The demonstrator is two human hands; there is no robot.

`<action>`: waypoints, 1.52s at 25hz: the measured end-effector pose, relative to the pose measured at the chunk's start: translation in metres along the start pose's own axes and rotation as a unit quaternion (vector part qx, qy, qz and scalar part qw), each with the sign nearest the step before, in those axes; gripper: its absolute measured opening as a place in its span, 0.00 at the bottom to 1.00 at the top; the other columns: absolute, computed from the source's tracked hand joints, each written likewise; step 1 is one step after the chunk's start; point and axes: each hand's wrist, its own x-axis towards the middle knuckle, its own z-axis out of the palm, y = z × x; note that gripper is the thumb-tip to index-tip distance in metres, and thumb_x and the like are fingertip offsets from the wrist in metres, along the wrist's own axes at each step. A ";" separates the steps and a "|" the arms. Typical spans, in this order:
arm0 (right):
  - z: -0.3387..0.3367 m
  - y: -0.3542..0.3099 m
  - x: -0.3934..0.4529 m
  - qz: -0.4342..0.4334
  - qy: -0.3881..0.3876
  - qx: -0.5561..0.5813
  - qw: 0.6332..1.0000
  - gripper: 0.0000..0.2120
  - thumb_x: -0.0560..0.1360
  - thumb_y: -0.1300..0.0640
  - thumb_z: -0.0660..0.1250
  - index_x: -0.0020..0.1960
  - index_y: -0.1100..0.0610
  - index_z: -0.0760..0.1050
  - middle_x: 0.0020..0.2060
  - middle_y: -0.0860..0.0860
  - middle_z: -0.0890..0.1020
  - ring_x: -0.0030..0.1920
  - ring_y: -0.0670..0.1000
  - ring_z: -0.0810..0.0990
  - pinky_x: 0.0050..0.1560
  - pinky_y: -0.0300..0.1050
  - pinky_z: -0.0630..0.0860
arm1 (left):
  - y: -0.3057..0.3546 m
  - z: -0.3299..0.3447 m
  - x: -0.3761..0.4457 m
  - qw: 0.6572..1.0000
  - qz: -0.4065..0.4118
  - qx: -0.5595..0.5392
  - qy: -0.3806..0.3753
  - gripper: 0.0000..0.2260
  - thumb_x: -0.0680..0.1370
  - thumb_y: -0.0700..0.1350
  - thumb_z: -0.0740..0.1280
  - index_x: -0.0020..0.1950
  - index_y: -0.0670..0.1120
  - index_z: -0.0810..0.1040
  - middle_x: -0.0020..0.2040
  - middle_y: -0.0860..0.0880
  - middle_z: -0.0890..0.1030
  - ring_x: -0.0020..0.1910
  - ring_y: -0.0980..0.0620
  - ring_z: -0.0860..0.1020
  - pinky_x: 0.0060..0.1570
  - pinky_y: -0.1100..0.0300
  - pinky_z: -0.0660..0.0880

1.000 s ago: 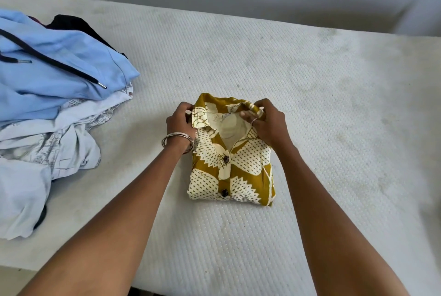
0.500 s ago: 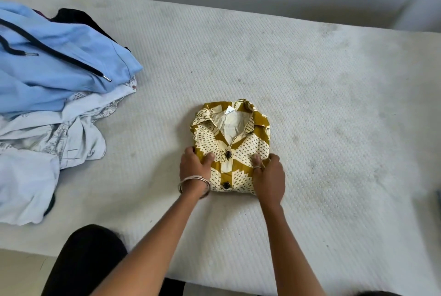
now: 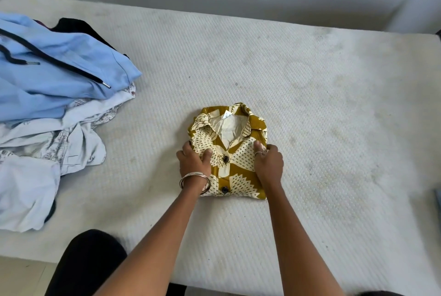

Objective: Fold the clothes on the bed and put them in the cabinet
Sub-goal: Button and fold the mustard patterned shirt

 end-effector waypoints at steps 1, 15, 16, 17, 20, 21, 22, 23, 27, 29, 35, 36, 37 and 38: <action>0.004 -0.003 0.003 0.010 -0.022 -0.031 0.999 0.29 0.79 0.38 0.59 0.68 0.59 0.66 0.62 0.59 0.77 0.62 0.61 0.76 0.62 0.61 0.71 | 0.002 0.004 0.003 0.999 -0.020 -0.017 -0.022 0.31 0.76 0.52 0.69 0.72 0.40 0.63 0.66 0.37 0.69 0.61 0.36 0.73 0.56 0.47 0.72; -0.095 0.051 -0.079 0.055 -0.262 0.292 0.918 0.22 0.76 0.47 0.71 0.66 0.51 0.70 0.58 0.53 0.82 0.54 0.56 0.83 0.54 0.57 0.81 | 0.001 -0.038 -0.091 0.882 -0.108 -0.356 -0.288 0.30 0.67 0.43 0.77 0.67 0.50 0.71 0.58 0.43 0.82 0.52 0.40 0.82 0.48 0.47 0.79; -0.111 0.062 -0.085 0.052 -0.252 0.313 0.914 0.20 0.76 0.49 0.71 0.65 0.51 0.71 0.57 0.54 0.83 0.53 0.57 0.84 0.54 0.57 0.81 | 0.009 -0.034 -0.105 0.880 -0.103 -0.353 -0.300 0.31 0.66 0.43 0.78 0.67 0.49 0.71 0.57 0.42 0.82 0.52 0.40 0.82 0.47 0.46 0.80; -0.127 0.070 -0.091 0.047 -0.240 0.333 0.911 0.19 0.76 0.52 0.71 0.65 0.52 0.71 0.56 0.55 0.83 0.52 0.57 0.84 0.54 0.58 0.81 | 0.017 -0.029 -0.118 0.878 -0.096 -0.353 -0.310 0.30 0.68 0.42 0.77 0.68 0.49 0.71 0.57 0.42 0.82 0.52 0.39 0.82 0.46 0.46 0.80; -0.198 0.109 -0.102 0.033 -0.187 0.391 0.901 0.17 0.77 0.56 0.70 0.64 0.49 0.72 0.54 0.55 0.84 0.51 0.59 0.85 0.52 0.60 0.81 | 0.057 0.011 -0.168 0.874 -0.044 -0.339 -0.344 0.28 0.71 0.40 0.75 0.68 0.51 0.70 0.58 0.43 0.81 0.52 0.39 0.82 0.48 0.43 0.80; -0.228 0.126 -0.104 0.027 -0.167 0.400 0.901 0.18 0.77 0.57 0.70 0.64 0.48 0.71 0.54 0.55 0.84 0.51 0.59 0.84 0.52 0.61 0.81 | 0.076 0.031 -0.188 0.870 -0.023 -0.332 -0.364 0.28 0.71 0.39 0.74 0.68 0.52 0.69 0.59 0.44 0.81 0.53 0.39 0.81 0.50 0.42 0.79; -0.256 0.143 -0.105 0.017 -0.144 0.404 0.903 0.20 0.76 0.58 0.71 0.65 0.47 0.70 0.54 0.55 0.84 0.51 0.60 0.84 0.50 0.60 0.82 | 0.096 0.050 -0.207 0.861 -0.006 -0.328 -0.389 0.30 0.71 0.38 0.75 0.69 0.53 0.69 0.59 0.43 0.81 0.53 0.39 0.81 0.51 0.40 0.79; -0.286 0.159 -0.106 0.006 -0.121 0.400 0.909 0.22 0.75 0.59 0.71 0.66 0.46 0.69 0.54 0.54 0.84 0.51 0.59 0.85 0.48 0.58 0.82 | 0.116 0.069 -0.226 0.844 0.005 -0.330 -0.422 0.31 0.70 0.38 0.75 0.69 0.53 0.68 0.60 0.43 0.80 0.54 0.39 0.81 0.52 0.38 0.78; -0.402 0.220 -0.089 -0.016 -0.035 0.313 0.949 0.28 0.75 0.59 0.72 0.70 0.42 0.66 0.53 0.48 0.83 0.52 0.56 0.84 0.49 0.54 0.82 | 0.193 0.144 -0.298 0.769 0.078 -0.302 -0.558 0.35 0.68 0.37 0.74 0.70 0.55 0.65 0.62 0.43 0.79 0.57 0.40 0.80 0.53 0.41 0.78; -0.455 0.245 -0.070 -0.023 -0.025 0.254 0.967 0.29 0.75 0.57 0.72 0.69 0.38 0.66 0.56 0.47 0.82 0.55 0.54 0.83 0.54 0.56 0.81 | 0.224 0.181 -0.332 0.748 0.116 -0.290 -0.586 0.35 0.67 0.36 0.72 0.70 0.55 0.64 0.62 0.44 0.78 0.58 0.42 0.79 0.54 0.41 0.78; -0.529 0.296 -0.015 0.023 0.017 0.070 0.997 0.26 0.78 0.55 0.69 0.73 0.46 0.64 0.63 0.48 0.76 0.63 0.55 0.77 0.64 0.57 0.74 | 0.250 0.265 -0.381 0.796 0.050 -0.186 -0.574 0.31 0.73 0.33 0.71 0.67 0.57 0.61 0.62 0.45 0.78 0.53 0.43 0.81 0.44 0.46 0.80; -0.527 0.313 -0.006 0.057 0.034 0.021 0.998 0.29 0.78 0.53 0.69 0.75 0.49 0.62 0.68 0.51 0.74 0.67 0.58 0.73 0.68 0.57 0.70 | 0.243 0.272 -0.384 0.800 0.041 -0.109 -0.589 0.34 0.73 0.34 0.72 0.68 0.58 0.57 0.62 0.45 0.78 0.53 0.44 0.80 0.44 0.46 0.80; -0.519 0.328 -0.004 0.090 0.042 -0.005 0.995 0.33 0.76 0.51 0.70 0.76 0.51 0.59 0.71 0.52 0.71 0.71 0.60 0.69 0.70 0.58 0.67 | 0.234 0.277 -0.387 0.800 0.042 -0.053 -0.596 0.37 0.73 0.35 0.72 0.69 0.59 0.55 0.62 0.46 0.78 0.54 0.45 0.80 0.47 0.46 0.80; -0.508 0.347 -0.001 0.113 0.045 -0.002 0.993 0.37 0.74 0.48 0.72 0.77 0.50 0.57 0.72 0.52 0.69 0.72 0.60 0.68 0.71 0.60 0.65 | 0.227 0.280 -0.389 0.802 0.042 -0.034 -0.595 0.40 0.73 0.34 0.72 0.72 0.59 0.52 0.62 0.47 0.77 0.56 0.46 0.79 0.50 0.45 0.80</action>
